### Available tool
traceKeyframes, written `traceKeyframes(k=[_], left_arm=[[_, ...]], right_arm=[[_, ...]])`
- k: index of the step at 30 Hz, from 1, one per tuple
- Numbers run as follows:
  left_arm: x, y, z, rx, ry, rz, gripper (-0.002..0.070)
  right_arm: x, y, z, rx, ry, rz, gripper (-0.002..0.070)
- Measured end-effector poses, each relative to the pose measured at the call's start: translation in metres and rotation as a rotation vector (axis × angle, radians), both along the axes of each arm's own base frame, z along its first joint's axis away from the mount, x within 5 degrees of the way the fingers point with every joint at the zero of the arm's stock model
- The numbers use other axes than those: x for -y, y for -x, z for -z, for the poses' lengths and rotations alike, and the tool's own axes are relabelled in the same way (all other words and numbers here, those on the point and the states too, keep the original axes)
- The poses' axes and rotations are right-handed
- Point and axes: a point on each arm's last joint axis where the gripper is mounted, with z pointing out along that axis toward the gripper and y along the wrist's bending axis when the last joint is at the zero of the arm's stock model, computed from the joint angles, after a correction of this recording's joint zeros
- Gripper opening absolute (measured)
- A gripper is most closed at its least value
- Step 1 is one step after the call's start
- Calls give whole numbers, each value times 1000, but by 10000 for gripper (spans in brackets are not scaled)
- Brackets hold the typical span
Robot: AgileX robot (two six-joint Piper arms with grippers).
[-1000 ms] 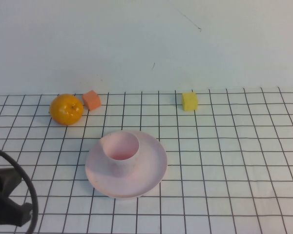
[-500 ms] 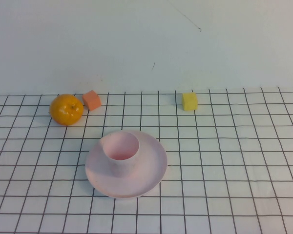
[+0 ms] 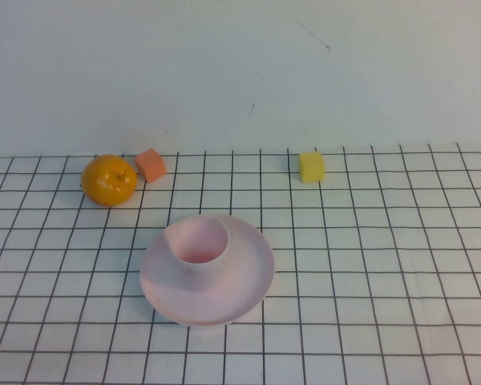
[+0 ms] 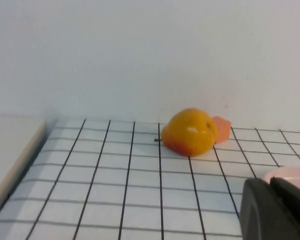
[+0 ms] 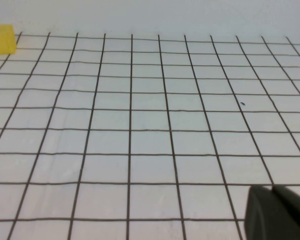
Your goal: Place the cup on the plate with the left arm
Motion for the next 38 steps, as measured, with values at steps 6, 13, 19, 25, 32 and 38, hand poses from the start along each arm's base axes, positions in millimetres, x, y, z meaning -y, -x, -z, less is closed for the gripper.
traceKeyframes(k=[6,13,19,25,32,38], left_arm=[[0,6,23,-217,64,-15,-2],[0,7,24,-233,75,-15,-2],[0,7,24,-235,83,-16,-2],[0,7,24,-234,77,-15,-2],[0,7,24,-231,-52,3,-2],[0,7,24,-232,-63,5,-2]], right_arm=[[0,0,0,0,0,0,-2],[0,0,0,0,0,0,-2],[0,0,0,0,0,0,-2],[0,0,0,0,0,0,-2],[0,0,0,0,0,0,-2],[0,0,0,0,0,0,-2]])
